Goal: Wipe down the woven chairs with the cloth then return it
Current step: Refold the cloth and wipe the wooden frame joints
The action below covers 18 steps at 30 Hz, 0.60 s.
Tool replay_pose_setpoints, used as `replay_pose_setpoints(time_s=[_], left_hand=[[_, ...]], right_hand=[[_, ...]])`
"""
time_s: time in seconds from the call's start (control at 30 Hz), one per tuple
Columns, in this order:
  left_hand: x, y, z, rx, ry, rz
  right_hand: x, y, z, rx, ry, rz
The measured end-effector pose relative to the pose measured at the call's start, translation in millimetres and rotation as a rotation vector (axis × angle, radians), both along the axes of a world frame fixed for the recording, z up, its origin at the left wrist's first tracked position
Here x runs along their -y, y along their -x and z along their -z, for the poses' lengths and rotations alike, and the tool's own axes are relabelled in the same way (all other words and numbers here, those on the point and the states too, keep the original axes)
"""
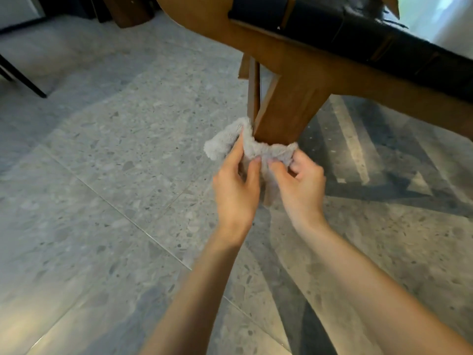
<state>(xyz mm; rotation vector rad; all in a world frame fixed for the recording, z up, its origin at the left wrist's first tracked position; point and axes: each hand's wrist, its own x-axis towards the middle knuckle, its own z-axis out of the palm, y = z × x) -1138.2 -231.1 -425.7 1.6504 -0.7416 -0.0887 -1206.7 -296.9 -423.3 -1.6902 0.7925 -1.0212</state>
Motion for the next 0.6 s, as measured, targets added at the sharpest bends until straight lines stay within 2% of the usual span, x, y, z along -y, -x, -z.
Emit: replay_pose_setpoints(time_s=[0.13,0.27,0.47,0.6], left_hand=[[16,9,-45,0.073,0.101,-0.025],[26,18,-65,0.112,0.115,-0.087],[26,6,-48,0.189,0.133,-0.026],[18,-1,-12,0.158,0.107,-0.012]], right_hand=[[9,10,-46,0.127,0.088,0.044],[10,10,-65,0.233,0.111,0.090],[-1,-5,-44,0.249,0.089,0.160],[-6,-9,-11,0.171,0.085,0.150]])
